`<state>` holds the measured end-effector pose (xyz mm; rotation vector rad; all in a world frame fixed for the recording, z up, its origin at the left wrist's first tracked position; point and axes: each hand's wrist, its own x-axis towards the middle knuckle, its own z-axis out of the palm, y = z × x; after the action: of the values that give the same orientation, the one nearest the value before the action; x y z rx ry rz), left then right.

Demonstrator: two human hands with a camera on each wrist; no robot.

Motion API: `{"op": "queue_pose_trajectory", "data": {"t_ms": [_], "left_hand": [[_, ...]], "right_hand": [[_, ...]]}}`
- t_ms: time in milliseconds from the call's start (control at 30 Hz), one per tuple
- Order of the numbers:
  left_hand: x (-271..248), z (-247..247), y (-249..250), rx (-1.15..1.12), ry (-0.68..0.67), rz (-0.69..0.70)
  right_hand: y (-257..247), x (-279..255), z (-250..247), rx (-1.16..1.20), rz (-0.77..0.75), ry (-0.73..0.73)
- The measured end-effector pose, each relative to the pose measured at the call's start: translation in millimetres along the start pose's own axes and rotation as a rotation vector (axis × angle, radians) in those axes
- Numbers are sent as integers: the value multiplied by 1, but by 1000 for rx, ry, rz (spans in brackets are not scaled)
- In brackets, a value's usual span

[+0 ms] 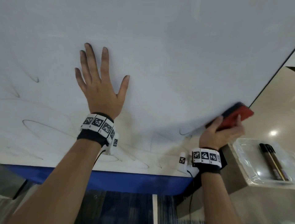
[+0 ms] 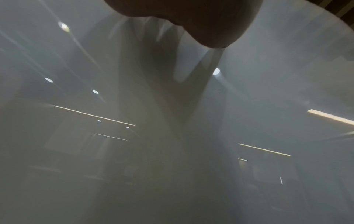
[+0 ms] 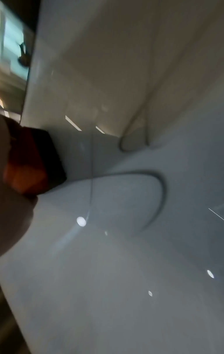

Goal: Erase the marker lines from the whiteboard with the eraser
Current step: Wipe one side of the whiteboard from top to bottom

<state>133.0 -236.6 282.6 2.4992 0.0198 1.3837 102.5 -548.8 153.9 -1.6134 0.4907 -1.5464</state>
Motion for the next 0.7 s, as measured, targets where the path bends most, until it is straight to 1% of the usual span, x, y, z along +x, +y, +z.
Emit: {"op": "queue_pose_trajectory", "data": {"t_ms": [33,67,100,133,167,200,233,267,300,333,367,400,433,500,533,567,600,633,700], "left_hand": [[0,0,1,-1,-1,-2],[0,-1,1,0,-4,-4],[0,-1,1,1,-7,-7],[0,-1,2,1,-11,-9],[0,-1,1,0,-16,-9],[0,-1,0,0,-19,-6],[0,-1,-1,1,-22,-1],[0,-1,-2,4,-25,8],[-1,-2,-4,8,-29,19],[-1,-3,-6,12,-34,28],[-1,-4,-7,16,-39,34],[-1,-5,-8,19,-45,37],[-2,-5,-8,19,-51,37],[-3,-6,-5,10,-58,26],[-4,-6,-2,4,-63,16],[-5,-7,0,1,-68,5],[-5,-7,1,2,-73,-4],[-6,-8,3,6,-80,-9],[-7,-9,1,21,-95,-4]], "right_hand": [[-5,-6,5,4,75,30],[-10,-19,11,-7,98,26],[-17,-37,16,-17,70,-10],[-23,-59,20,-11,3,-77],[-29,-82,21,-5,-100,-187],[-32,-105,22,-15,-233,-331],[-31,-122,20,-58,-401,-470],[-26,-133,18,-110,-573,-579],[-19,-133,15,-154,-711,-651],[-11,-124,10,-185,-785,-683],[-6,-110,5,-200,-794,-676],[2,-95,-2,-209,-736,-644],[11,-79,-10,-209,-614,-579],[28,-50,-26,-170,-278,-398],[33,-42,-30,-137,-139,-316],[34,-39,-32,-103,-51,-256],[32,-40,-31,-76,-3,-222],[27,-42,-27,-66,9,-209],[8,-54,-14,-55,-8,-238]]}}
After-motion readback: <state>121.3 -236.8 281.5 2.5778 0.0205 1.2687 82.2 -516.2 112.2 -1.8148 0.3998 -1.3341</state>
